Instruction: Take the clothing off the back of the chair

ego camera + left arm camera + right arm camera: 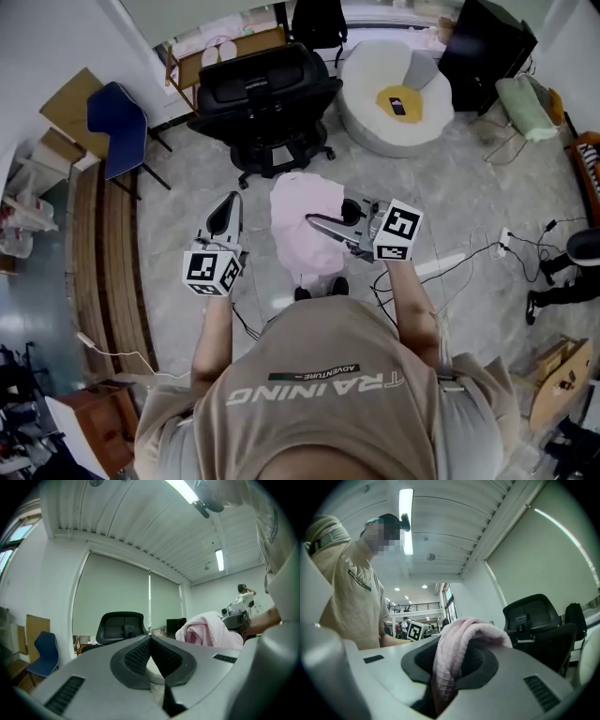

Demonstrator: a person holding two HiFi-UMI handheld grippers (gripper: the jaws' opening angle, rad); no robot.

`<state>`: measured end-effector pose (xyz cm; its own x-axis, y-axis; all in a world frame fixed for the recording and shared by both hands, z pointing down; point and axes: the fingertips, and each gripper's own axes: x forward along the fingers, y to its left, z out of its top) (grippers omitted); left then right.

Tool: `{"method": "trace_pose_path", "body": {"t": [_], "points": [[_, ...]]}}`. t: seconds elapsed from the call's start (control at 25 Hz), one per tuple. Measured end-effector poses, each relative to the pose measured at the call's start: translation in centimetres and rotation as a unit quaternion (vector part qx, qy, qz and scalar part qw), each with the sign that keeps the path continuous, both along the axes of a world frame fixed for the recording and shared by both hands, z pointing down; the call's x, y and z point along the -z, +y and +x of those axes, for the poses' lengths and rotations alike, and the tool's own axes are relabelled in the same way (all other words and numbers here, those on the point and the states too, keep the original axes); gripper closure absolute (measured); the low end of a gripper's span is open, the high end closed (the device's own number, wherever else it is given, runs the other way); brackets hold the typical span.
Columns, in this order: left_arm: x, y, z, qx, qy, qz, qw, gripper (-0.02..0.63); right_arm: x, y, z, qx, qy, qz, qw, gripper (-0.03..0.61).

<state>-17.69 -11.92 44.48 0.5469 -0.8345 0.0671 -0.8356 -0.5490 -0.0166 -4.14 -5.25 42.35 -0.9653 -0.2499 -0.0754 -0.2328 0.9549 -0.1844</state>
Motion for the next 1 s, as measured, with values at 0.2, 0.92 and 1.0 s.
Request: {"method": "trace_pose_path", "body": {"t": [0.2, 0.92, 1.0], "points": [[-0.1, 0.4, 0.7, 0.002, 0.01, -0.001, 1.0, 0.6, 0.0, 0.4, 1.4, -0.008, 0.006, 0.004, 1.0, 0.479], [1.6, -0.2, 3.0, -0.02, -0.012, 0.017, 0.9996, 0.601, 1.0, -0.9, 2.9, -0.001, -0.002, 0.008, 1.0, 0.479], [1.8, -0.7, 2.8, -0.019, -0.009, 0.021, 0.9996, 0.601, 1.1, -1.2, 2.8, -0.001, 0.0, 0.01, 1.0, 0.479]]}}
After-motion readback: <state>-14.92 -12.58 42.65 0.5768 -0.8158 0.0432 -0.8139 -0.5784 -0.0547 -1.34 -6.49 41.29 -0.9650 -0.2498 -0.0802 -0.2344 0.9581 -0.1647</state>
